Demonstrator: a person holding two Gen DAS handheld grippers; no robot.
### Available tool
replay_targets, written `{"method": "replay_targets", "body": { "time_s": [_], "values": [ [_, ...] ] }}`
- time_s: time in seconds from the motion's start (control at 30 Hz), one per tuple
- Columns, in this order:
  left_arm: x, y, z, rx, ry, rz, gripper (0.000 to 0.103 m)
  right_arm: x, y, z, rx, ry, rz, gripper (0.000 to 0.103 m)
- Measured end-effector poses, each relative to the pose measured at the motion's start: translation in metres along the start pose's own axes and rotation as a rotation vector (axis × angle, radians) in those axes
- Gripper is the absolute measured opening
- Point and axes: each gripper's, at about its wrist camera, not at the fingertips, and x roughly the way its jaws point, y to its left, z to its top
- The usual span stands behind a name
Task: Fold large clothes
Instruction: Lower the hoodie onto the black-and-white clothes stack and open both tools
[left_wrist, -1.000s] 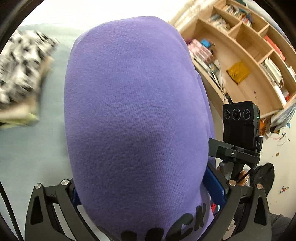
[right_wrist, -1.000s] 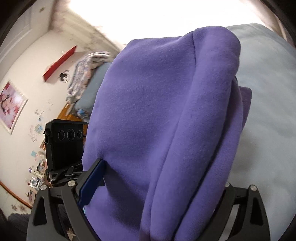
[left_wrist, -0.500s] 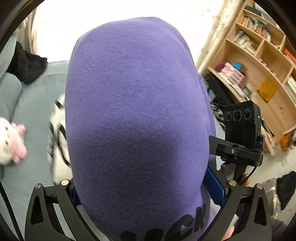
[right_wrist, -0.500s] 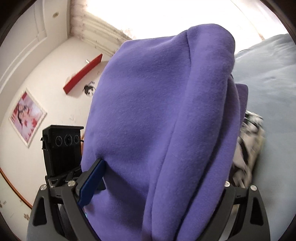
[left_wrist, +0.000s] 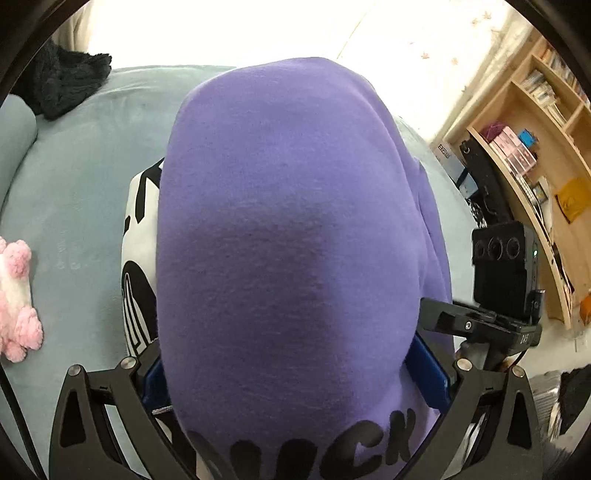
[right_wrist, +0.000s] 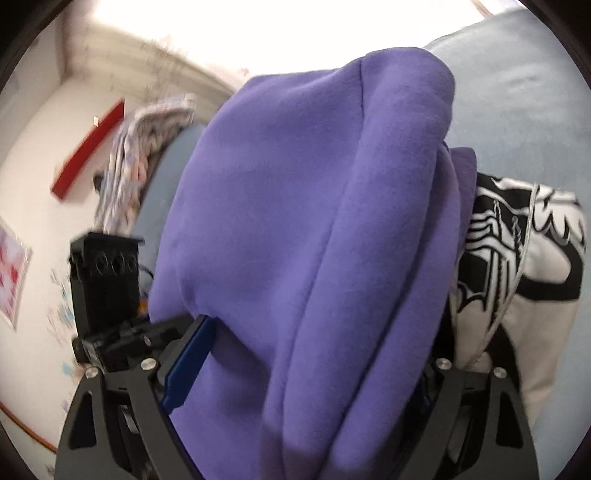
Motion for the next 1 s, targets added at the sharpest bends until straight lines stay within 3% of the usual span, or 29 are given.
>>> {"method": "replay_targets", "body": {
  "time_s": [0.1, 0.2, 0.33, 0.4, 0.43, 0.47, 0.5, 0.57, 0.6, 0.7, 0.73, 0.87, 1.0],
  "values": [
    [-0.009, -0.003, -0.003, 0.001, -0.013, 0.043, 0.103, -0.019, 0.015, -0.009, -0.105, 0.039, -0.104, 0.089],
    [-0.017, -0.009, -0.008, -0.006, -0.039, 0.115, 0.103, -0.049, 0.036, -0.024, -0.218, 0.013, -0.233, 0.089],
    [-0.054, -0.036, -0.024, 0.026, -0.197, 0.322, 0.101, -0.088, 0.072, -0.048, -0.329, -0.116, -0.313, 0.089],
    [-0.069, -0.053, -0.034, 0.047, -0.265, 0.409, 0.081, -0.099, 0.091, -0.059, -0.377, -0.168, -0.303, 0.089],
    [-0.073, -0.058, -0.039, 0.050, -0.273, 0.410, 0.060, -0.101, 0.099, -0.065, -0.395, -0.188, -0.298, 0.085],
    [-0.074, -0.061, -0.042, 0.044, -0.269, 0.398, 0.044, -0.101, 0.104, -0.070, -0.407, -0.191, -0.297, 0.074],
    [-0.073, -0.062, -0.046, 0.035, -0.266, 0.389, 0.039, -0.094, 0.111, -0.073, -0.424, -0.177, -0.302, 0.064],
    [-0.072, -0.064, -0.051, 0.021, -0.284, 0.398, 0.032, -0.069, 0.114, -0.078, -0.430, -0.096, -0.322, 0.019],
    [-0.069, -0.066, -0.053, 0.019, -0.295, 0.413, 0.032, -0.062, 0.106, -0.084, -0.418, -0.054, -0.326, 0.012],
    [-0.061, -0.065, -0.058, 0.018, -0.299, 0.456, 0.032, -0.037, 0.089, -0.091, -0.393, 0.013, -0.397, 0.008],
    [-0.062, -0.062, -0.067, 0.034, -0.291, 0.478, 0.032, -0.034, 0.083, -0.094, -0.391, 0.018, -0.414, 0.000],
    [-0.060, -0.065, -0.074, 0.062, -0.297, 0.541, 0.033, -0.045, 0.069, -0.092, -0.325, 0.003, -0.380, 0.000],
    [-0.066, -0.068, -0.075, 0.030, -0.308, 0.538, 0.033, -0.057, 0.074, -0.095, -0.323, 0.019, -0.394, 0.000]
  ]
}}
